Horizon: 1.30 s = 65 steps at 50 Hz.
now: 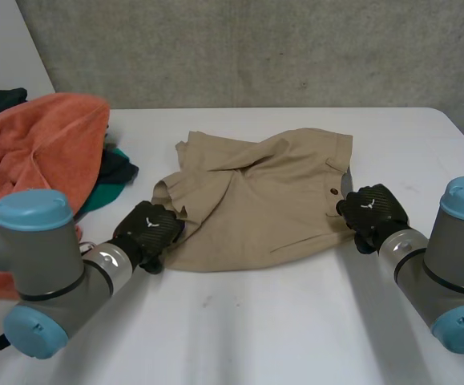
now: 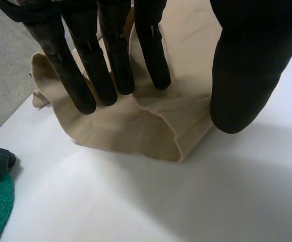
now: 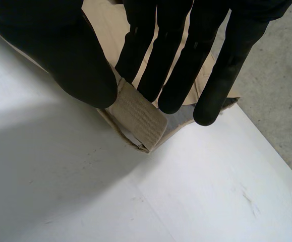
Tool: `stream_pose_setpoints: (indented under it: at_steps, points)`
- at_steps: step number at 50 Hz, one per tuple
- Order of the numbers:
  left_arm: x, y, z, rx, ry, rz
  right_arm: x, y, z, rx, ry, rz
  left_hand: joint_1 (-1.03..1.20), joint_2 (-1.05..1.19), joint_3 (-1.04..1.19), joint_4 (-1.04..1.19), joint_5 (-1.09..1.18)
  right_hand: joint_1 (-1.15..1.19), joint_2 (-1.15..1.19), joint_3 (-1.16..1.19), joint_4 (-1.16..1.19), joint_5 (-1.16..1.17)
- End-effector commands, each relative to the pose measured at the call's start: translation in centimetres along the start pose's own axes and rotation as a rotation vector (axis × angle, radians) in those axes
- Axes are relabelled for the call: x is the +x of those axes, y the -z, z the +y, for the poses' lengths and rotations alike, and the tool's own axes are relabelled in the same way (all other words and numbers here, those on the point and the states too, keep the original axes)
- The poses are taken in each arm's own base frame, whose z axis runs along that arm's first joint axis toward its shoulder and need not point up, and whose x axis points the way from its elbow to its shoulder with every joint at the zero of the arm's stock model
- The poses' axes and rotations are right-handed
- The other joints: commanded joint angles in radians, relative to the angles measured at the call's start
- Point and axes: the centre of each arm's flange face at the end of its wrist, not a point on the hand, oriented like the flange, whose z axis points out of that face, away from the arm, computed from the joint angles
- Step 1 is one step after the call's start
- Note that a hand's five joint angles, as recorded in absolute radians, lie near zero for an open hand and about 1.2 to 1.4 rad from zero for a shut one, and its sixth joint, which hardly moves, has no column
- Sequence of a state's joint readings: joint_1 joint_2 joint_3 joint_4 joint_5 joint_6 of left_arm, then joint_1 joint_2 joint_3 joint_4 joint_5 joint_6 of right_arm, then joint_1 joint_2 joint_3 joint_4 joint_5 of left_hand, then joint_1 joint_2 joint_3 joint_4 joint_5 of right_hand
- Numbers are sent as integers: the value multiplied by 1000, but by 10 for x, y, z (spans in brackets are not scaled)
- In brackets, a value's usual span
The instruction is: Fold the laundry.
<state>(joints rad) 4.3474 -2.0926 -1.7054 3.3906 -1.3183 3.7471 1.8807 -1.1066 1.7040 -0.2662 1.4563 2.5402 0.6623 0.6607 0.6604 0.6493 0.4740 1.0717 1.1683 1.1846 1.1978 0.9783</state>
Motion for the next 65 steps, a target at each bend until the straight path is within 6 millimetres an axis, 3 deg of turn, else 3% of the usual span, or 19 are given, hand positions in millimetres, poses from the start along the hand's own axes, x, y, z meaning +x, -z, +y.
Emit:
stream_pose_setpoints:
  at_steps: [1,5,8,13,17,20,25,28,29,34,39,42,43,45,50,54,60,65]
  points:
    - [0,-7,4,-10,2,4,1,-1,0,1,-1,4,91,93,93,104,105,325,228,212,198,243]
    - [-1,-11,7,-23,5,2,2,-1,0,3,-1,7,275,277,277,288,289,325,228,212,198,243]
    - [-4,-13,5,-17,5,-11,2,-1,0,3,0,7,733,734,735,746,747,325,228,212,198,243]
    - [-13,-9,-1,-26,9,-78,5,-1,-2,-2,8,26,734,736,736,747,748,325,228,212,198,243]
    - [-27,19,-35,8,5,-180,21,14,-24,14,29,67,734,736,736,747,748,325,228,212,198,243]
    - [-24,38,-51,32,13,-175,29,36,-40,-19,71,48,734,736,736,747,748,325,228,212,198,243]
    - [-19,93,-92,77,0,-151,39,75,-63,-74,148,6,734,736,736,747,748,325,228,212,198,243]
    - [-17,118,-106,82,-6,-139,47,101,-80,-77,197,3,734,736,736,747,748,325,228,212,198,243]
    - [-17,135,-116,97,-11,-134,50,107,-85,-71,204,7,734,736,736,747,748,325,228,212,198,243]
    - [-17,163,-132,136,-18,-140,61,133,-106,-46,234,22,734,736,736,747,748,325,228,212,198,243]
    - [-11,154,-122,94,-4,-109,60,139,-102,-80,207,-2,734,736,736,747,748,311,214,198,185,230]
    - [-5,134,-110,33,21,-65,55,132,-98,-54,153,-6,734,736,736,747,748,-111,-207,-223,-237,-192]
    - [-4,129,-108,21,25,-56,51,124,-92,-30,83,1,734,736,736,747,748,-370,-467,-483,-497,-452]
    - [-3,113,-106,16,32,-50,45,114,-84,-10,9,7,734,736,736,747,748,-584,-680,-697,-710,-665]
    - [-14,86,-113,65,58,-95,21,95,-46,-28,-229,-8,734,736,736,747,748,-730,-827,-843,-857,-812]
    - [-31,74,-131,144,105,-168,-6,97,-25,-60,-381,-61,734,736,736,747,748,-775,-872,-888,-901,-856]
    - [-52,56,-154,245,136,-254,-53,94,-16,-52,-386,-173,734,736,736,747,748,-764,-860,-877,-890,-845]
    - [-64,44,-154,244,140,-303,-62,79,-9,-68,-340,-171,734,736,736,747,748,-655,-752,-768,-781,-736]
